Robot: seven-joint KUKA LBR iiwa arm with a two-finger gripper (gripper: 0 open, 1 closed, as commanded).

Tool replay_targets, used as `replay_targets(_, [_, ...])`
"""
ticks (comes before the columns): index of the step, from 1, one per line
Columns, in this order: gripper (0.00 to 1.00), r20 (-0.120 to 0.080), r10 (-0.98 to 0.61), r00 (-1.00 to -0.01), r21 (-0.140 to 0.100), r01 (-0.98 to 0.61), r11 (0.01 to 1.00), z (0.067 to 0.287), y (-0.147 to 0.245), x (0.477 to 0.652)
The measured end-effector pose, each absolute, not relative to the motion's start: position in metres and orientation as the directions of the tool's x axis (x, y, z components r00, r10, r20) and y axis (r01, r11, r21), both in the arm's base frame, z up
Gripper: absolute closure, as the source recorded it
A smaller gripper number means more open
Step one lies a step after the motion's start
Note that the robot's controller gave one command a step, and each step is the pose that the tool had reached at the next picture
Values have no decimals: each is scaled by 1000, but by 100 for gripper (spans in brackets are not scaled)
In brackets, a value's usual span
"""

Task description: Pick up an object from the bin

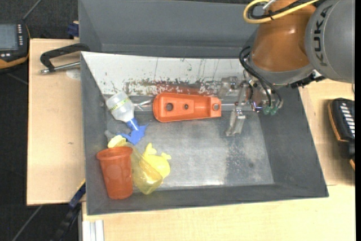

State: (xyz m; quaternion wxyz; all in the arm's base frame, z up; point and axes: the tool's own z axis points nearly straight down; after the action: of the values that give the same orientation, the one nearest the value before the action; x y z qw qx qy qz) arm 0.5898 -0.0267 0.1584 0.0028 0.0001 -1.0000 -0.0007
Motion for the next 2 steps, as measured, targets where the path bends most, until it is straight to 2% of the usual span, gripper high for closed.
replay_targets(1, [0,-2,-1,-1000,1,-1,1000,163,-27,591])
replay_targets(2, [0,-5,26,-1000,2,26,1000,115,-3,592])
